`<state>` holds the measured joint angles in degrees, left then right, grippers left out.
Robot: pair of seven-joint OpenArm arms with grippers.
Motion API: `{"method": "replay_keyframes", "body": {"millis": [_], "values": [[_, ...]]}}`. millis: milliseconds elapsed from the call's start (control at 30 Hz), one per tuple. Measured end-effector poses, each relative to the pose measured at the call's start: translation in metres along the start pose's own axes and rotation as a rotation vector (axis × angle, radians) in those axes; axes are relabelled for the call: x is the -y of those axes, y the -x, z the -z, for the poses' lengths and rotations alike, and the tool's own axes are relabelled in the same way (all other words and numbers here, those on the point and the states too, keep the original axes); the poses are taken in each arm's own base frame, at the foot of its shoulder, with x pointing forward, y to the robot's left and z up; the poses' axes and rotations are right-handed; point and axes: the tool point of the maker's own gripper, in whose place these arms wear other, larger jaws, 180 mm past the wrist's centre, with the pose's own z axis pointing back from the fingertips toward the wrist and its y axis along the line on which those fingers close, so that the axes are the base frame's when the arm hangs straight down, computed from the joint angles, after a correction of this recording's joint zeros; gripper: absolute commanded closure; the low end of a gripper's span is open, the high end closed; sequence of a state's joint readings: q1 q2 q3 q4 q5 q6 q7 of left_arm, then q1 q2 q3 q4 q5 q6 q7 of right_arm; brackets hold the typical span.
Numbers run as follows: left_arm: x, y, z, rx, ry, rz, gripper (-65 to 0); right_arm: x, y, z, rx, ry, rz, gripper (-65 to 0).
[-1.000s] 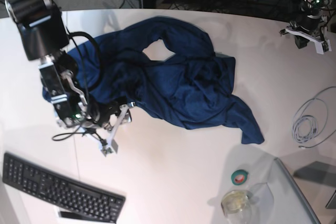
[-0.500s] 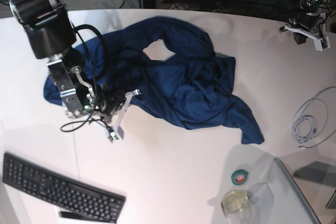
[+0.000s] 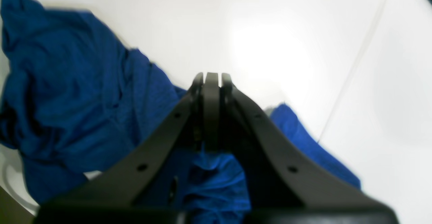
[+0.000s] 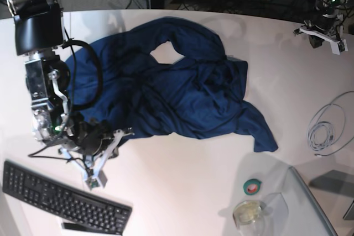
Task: Layout the t-shirt on the table in an organized manner, then fold the t-shirt properly
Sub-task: 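Pull the held shirt edge toward the keyboard with the right gripper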
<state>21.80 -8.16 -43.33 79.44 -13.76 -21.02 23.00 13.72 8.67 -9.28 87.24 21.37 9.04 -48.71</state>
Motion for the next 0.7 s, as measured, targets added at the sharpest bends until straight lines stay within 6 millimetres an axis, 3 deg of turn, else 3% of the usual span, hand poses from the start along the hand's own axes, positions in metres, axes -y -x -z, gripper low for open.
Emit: {"method": "replay_keyframes", "body": {"millis": [167, 300, 367, 467, 533, 633, 700], "values": [[0.005, -0.004, 0.003, 0.011, 0.009, -0.003, 0.0, 0.009, -0.029, -0.034, 0.134, 0.035, -0.010, 0.0], [0.004, -0.004, 0.002, 0.010, 0.007, -0.002, 0.0, 0.007, -0.034, -0.038, 0.158, 0.032, -0.010, 0.0], [0.004, -0.004, 0.003, 0.010, 0.007, -0.002, 0.0, 0.004, -0.007, -0.029, 0.107, 0.018, 0.018, 0.0], [0.004, -0.004, 0.003, 0.009, 0.007, -0.003, 0.0, -0.008, 0.079, -0.005, -0.118, -0.003, 0.111, -0.2], [0.004, -0.003, 0.003, 0.007, 0.008, -0.005, 0.0, -0.021, 0.121, -0.001, -0.210, -0.031, 0.160, -0.3], [0.003, -0.004, 0.003, 0.009, 0.006, -0.003, 0.0, -0.026, 0.136, -0.003, -0.229, -0.036, 0.174, -4.1], [0.003, -0.004, 0.003, 0.009, 0.006, -0.004, 0.0, -0.023, 0.127, -0.008, -0.193, -0.025, 0.160, -14.6]]}}
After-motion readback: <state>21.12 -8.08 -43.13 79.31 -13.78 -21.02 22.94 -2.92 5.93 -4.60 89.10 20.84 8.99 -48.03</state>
